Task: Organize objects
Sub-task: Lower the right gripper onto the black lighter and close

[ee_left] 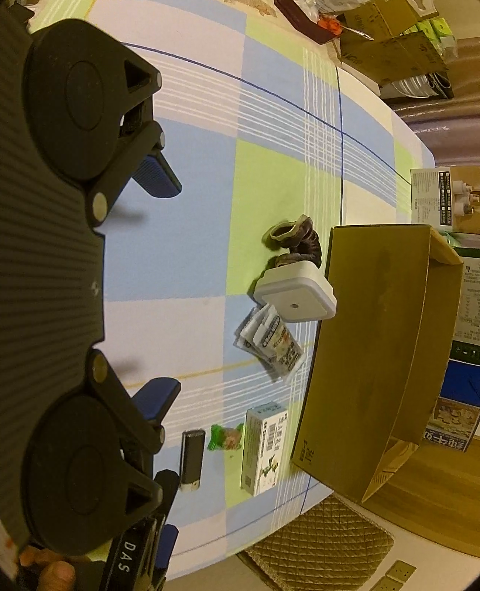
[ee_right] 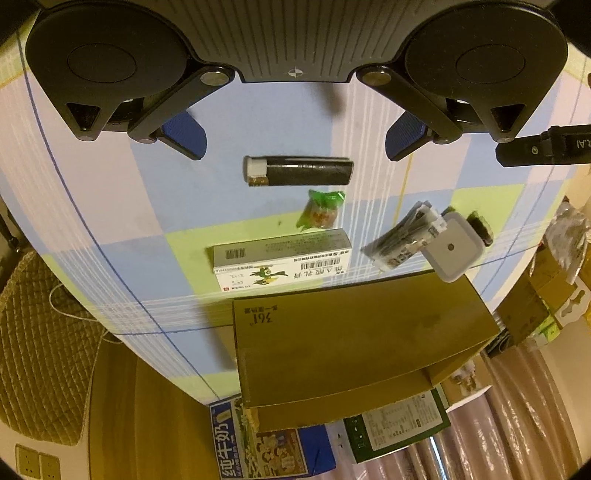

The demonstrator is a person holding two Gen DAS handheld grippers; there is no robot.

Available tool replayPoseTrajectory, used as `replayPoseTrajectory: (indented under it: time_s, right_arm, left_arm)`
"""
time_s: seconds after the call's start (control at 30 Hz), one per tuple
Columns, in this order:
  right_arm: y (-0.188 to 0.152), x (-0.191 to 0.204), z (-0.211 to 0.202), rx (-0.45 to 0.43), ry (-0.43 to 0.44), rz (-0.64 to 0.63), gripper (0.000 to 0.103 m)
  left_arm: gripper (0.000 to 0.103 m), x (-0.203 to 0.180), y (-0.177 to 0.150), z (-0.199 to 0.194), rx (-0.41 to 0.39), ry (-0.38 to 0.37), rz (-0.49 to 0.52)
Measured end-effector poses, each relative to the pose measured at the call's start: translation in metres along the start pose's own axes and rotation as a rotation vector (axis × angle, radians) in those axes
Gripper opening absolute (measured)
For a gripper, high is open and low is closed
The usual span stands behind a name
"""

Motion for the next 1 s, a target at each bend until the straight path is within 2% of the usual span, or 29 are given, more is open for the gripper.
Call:
replayPoseTrajectory:
  time_s: [0.17, 0.6, 0.83, 1.0]
  right_arm:
    - [0.000, 0.001, 0.013, -0.010, -0.026, -0.020, 0.101]
    - [0.007, 0.009, 0.041, -0.017, -0.095, -0.082, 0.100]
    - [0.007, 0.011, 0.052, -0.012, -0.119, -0.086, 0.093]
    - [0.006, 0.012, 0.054, -0.009, -0.138, -0.093, 0.092]
  left_arm:
    - [0.102, 0.002, 0.002, 0.013, 0.011, 0.011, 0.030]
    - [0.102, -0.001, 0.006, 0.037, 0.025, -0.012, 0.028]
    - [0.102, -0.002, 0.006, 0.042, 0.029, -0.022, 0.020]
    - [0.102, -0.002, 0.005, 0.044, 0.032, -0.025, 0.016]
Point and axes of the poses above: each gripper's, at about its wrist camera, not at the fingertips, and z roughly the way its jaws point, x to its left, y to its top, the point moved 9 cm from there along z, roughly the way its jaws point, and after that the axes turned 1 degree about y, right-handed, at the moved point
